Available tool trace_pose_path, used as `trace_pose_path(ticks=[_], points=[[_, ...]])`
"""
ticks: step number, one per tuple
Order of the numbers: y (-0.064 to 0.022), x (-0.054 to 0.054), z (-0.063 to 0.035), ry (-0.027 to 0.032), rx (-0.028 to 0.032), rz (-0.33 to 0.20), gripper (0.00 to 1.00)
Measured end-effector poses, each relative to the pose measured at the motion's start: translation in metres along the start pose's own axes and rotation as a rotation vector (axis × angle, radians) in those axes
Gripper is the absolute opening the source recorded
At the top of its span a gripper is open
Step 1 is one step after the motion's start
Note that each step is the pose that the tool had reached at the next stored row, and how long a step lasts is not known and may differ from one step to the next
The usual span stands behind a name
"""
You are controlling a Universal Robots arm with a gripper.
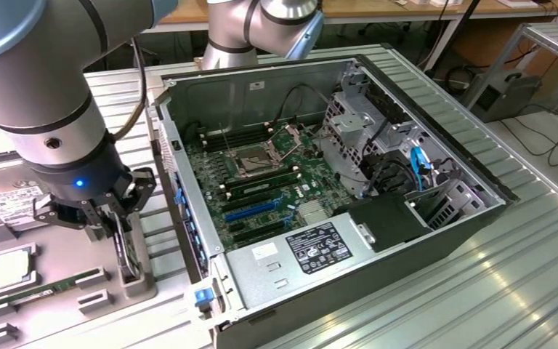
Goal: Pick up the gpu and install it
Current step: 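Pick up the gpu and move the gpu toward the slot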
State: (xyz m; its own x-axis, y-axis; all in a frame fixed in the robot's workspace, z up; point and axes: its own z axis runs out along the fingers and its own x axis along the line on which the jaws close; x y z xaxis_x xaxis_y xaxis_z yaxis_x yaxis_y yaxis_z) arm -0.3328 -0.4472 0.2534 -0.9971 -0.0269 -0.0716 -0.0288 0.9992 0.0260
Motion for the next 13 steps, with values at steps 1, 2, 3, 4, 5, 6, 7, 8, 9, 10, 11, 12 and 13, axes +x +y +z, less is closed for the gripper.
trace_pose_path(ticks=[1,2,3,4,5,6,7,8,9,10,11,12,13], points=[[0.0001,0.000,-0.0024,0.0000,-0.0004,0.000,0.26],[0.0001,0.000,-0.0043,0.0000,-0.0007,-0.001,0.26],[0.0002,-0.001,-0.0067,0.0001,-0.0009,-0.001,0.26],[0.0002,-0.001,-0.0095,0.0002,-0.0011,-0.001,0.26],[0.0003,-0.001,-0.0123,0.0003,-0.0012,-0.001,0.26],[0.0004,-0.002,-0.0154,0.0003,-0.0014,-0.001,0.26],[0.0005,-0.002,-0.0188,0.0002,-0.0015,-0.001,0.26],[0.0006,-0.002,-0.0230,0.0003,-0.0017,-0.002,0.26],[0.0007,-0.003,-0.0275,0.0003,-0.0020,-0.002,0.26],[0.0007,-0.003,-0.0320,0.0005,-0.0023,-0.002,0.26],[0.0007,-0.004,-0.0366,0.0006,-0.0027,-0.002,0.26],[0.0007,-0.004,-0.0408,0.0005,-0.0032,-0.002,0.26],[0.0007,-0.005,-0.0457,0.0006,-0.0035,-0.002,0.26]])
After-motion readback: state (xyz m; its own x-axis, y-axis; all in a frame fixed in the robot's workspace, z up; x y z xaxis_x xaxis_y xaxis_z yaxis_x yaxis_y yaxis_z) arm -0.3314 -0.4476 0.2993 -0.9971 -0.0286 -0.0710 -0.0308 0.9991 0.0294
